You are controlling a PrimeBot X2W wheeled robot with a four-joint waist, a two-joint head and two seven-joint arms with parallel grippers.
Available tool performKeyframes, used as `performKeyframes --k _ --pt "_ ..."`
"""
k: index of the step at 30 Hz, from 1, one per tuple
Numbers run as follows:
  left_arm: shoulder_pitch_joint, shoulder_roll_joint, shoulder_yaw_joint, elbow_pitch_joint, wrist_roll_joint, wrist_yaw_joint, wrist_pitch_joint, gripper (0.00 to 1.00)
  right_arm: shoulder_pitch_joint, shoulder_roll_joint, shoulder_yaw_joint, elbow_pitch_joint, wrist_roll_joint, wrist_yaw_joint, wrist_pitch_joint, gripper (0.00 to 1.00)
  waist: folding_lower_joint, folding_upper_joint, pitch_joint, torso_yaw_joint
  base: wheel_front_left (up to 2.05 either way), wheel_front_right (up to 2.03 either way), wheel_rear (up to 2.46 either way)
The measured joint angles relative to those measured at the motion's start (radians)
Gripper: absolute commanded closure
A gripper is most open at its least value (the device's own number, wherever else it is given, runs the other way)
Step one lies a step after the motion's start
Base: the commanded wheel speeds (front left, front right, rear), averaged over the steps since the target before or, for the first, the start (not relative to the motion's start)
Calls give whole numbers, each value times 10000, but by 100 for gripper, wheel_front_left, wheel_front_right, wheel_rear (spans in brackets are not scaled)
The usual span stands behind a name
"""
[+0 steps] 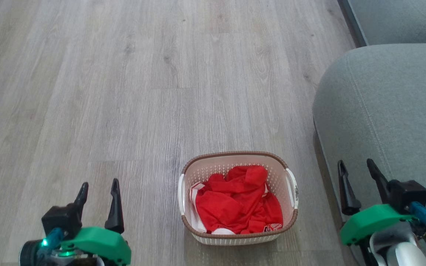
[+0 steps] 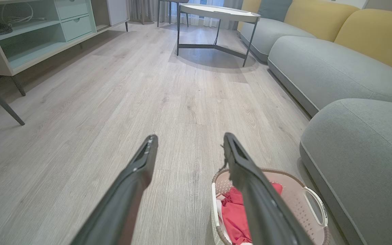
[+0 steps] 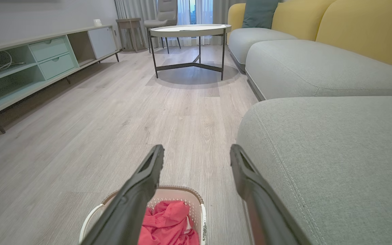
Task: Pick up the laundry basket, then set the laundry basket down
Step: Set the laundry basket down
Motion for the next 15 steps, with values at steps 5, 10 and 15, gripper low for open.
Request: performKeyframes --k 5,10,15 --pt "-3 19 -10 71 0 0 0 0 5 2 -15 -65 -2 0 75 0 0 0 -21 1 0 0 0" --pt "-6 21 -12 104 0 13 -13 0 5 2 -52 -82 -2 0 117 0 0 0 -14 0 0 0 0" --pt "-11 21 -23 121 0 81 -15 0 5 2 -63 -121 -2 0 115 0 0 0 31 15 0 0 0"
